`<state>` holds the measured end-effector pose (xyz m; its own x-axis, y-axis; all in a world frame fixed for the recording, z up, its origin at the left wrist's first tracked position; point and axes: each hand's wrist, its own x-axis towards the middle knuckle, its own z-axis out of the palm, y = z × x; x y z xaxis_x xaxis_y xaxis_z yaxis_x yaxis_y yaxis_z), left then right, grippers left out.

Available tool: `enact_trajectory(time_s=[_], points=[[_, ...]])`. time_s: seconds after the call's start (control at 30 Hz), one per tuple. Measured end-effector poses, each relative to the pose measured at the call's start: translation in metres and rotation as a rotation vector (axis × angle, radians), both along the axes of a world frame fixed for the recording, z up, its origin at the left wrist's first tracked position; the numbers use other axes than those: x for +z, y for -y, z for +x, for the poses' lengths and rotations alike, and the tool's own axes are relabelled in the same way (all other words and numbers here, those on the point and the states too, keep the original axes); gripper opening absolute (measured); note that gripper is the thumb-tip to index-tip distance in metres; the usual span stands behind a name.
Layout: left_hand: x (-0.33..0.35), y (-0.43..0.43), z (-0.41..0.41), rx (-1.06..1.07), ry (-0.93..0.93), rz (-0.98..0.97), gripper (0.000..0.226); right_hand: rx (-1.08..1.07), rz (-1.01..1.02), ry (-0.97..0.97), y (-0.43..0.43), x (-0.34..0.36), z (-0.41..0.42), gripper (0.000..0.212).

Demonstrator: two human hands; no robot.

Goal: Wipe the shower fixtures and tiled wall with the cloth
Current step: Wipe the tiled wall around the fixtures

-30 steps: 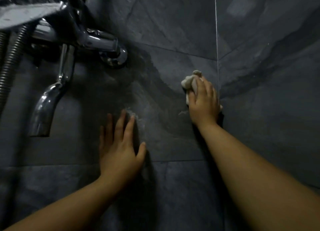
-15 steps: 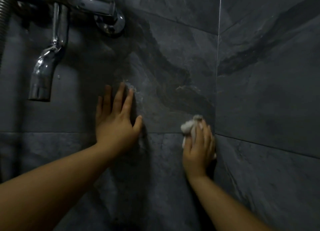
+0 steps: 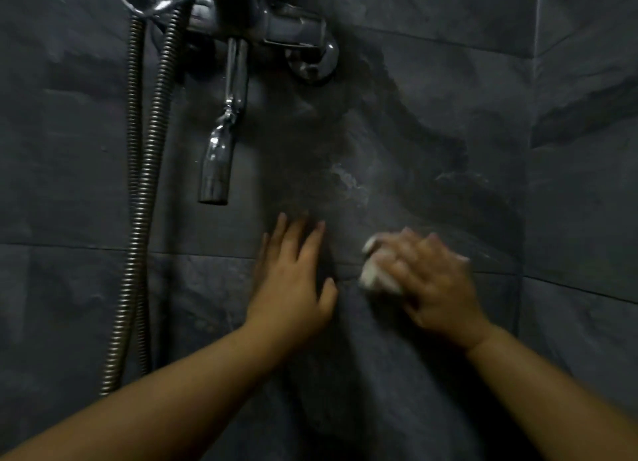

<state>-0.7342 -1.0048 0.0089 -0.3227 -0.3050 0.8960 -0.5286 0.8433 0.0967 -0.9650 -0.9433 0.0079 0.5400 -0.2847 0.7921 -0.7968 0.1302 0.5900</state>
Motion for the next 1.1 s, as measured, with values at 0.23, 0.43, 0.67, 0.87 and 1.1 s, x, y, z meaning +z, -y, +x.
enact_trajectory(time_s=[0.23, 0.43, 0.67, 0.87, 1.1], points=[[-0.004, -0.036, 0.055, 0.072, -0.123, -0.245, 0.057, 0.088, -0.276, 0.506, 0.062, 0.006, 0.103, 0.055], [-0.002, -0.032, 0.116, 0.248, -0.111, -0.347, 0.027, 0.048, 0.017, -0.012, 0.043, -0.004, 0.079, 0.053], [0.024, -0.004, 0.132, 0.190, -0.405, -0.141, 0.040, 0.143, -0.183, 0.440, 0.086, 0.002, 0.170, 0.052], [0.043, 0.028, 0.146, 0.221, -0.313, 0.042, 0.099, 0.161, 0.059, 0.016, 0.075, -0.015, 0.143, 0.044], [0.069, 0.068, 0.158, 0.210, -0.184, -0.016, 0.089, 0.146, -0.163, 0.458, 0.104, -0.009, 0.216, 0.056]])
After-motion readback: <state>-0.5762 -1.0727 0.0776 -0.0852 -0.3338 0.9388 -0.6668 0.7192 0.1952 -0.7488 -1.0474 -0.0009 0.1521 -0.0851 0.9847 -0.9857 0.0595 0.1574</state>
